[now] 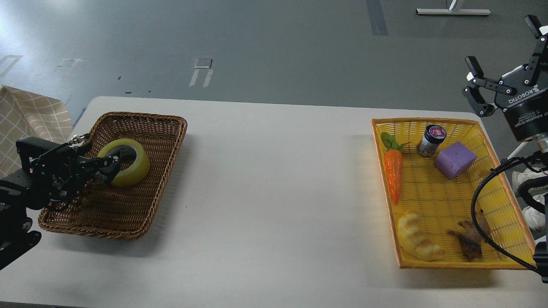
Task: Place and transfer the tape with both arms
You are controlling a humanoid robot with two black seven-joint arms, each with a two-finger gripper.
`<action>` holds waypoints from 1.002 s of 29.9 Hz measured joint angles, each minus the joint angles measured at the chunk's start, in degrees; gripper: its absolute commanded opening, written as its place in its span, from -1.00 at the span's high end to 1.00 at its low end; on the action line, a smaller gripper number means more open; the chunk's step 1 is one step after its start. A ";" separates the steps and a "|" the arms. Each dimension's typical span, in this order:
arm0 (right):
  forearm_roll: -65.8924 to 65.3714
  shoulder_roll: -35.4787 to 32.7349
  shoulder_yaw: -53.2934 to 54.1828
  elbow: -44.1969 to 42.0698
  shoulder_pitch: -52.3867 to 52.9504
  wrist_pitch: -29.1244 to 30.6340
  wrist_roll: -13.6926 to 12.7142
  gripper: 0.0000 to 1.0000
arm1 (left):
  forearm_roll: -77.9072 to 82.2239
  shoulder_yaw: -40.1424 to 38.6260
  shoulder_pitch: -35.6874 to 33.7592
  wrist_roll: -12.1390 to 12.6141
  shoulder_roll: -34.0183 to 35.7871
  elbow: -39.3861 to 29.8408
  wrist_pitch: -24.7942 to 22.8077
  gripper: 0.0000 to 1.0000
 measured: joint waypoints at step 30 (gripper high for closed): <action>0.00 -0.17 -0.61 0.16 2.35 0.00 0.09 -1.00 | -54.97 -25.42 -1.53 -9.78 -21.47 -13.67 2.11 -0.96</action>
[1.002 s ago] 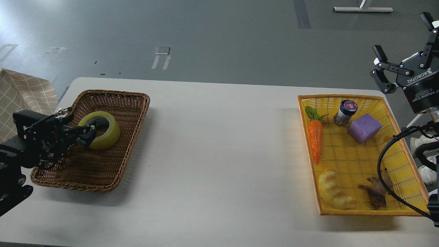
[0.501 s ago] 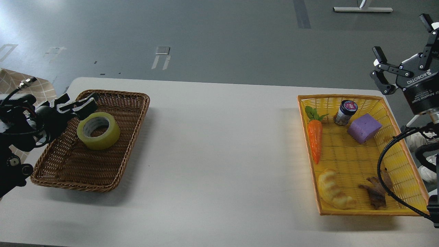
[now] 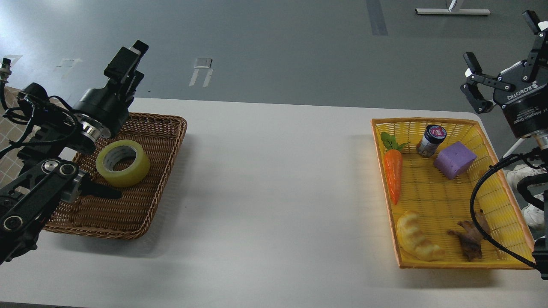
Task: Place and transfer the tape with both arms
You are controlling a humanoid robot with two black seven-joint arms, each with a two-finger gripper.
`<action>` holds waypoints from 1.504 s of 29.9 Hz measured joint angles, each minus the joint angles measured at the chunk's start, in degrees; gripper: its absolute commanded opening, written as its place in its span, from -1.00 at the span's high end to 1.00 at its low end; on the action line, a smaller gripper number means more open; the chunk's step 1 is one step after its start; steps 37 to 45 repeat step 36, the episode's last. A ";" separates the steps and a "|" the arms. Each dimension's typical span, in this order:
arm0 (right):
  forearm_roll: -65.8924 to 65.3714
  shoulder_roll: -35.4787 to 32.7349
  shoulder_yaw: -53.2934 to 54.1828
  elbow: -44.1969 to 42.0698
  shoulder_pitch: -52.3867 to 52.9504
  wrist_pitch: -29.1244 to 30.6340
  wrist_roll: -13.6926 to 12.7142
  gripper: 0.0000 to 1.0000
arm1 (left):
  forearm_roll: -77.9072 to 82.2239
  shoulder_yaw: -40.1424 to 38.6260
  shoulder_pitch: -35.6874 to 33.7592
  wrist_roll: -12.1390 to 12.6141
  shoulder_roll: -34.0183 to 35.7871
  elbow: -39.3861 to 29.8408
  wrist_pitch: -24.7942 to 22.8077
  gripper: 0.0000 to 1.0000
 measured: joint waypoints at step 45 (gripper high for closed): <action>-0.26 7.56 -5.91 2.95 10.86 0.00 0.29 -1.00 | -21.46 -15.85 -1.70 2.71 -24.64 -9.98 -14.75 -0.96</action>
